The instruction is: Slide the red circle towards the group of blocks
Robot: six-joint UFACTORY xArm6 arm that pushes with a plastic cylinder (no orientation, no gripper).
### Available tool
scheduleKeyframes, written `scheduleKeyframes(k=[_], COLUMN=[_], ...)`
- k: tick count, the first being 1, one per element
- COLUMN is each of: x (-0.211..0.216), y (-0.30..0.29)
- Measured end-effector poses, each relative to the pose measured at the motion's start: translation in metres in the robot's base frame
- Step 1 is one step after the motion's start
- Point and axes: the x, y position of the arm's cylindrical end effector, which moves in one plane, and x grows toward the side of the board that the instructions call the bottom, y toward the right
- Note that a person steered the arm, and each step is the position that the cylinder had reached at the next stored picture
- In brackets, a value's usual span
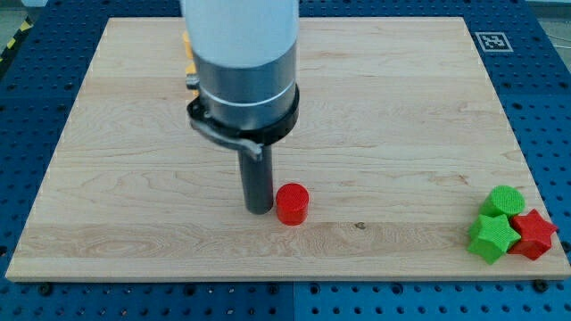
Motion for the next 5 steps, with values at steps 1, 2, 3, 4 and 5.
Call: scheduleKeyframes(k=[1, 2, 3, 4, 5], x=[0.015, 0.012, 0.011, 0.005, 0.001], y=[0.007, 0.037, 0.044, 0.044, 0.045])
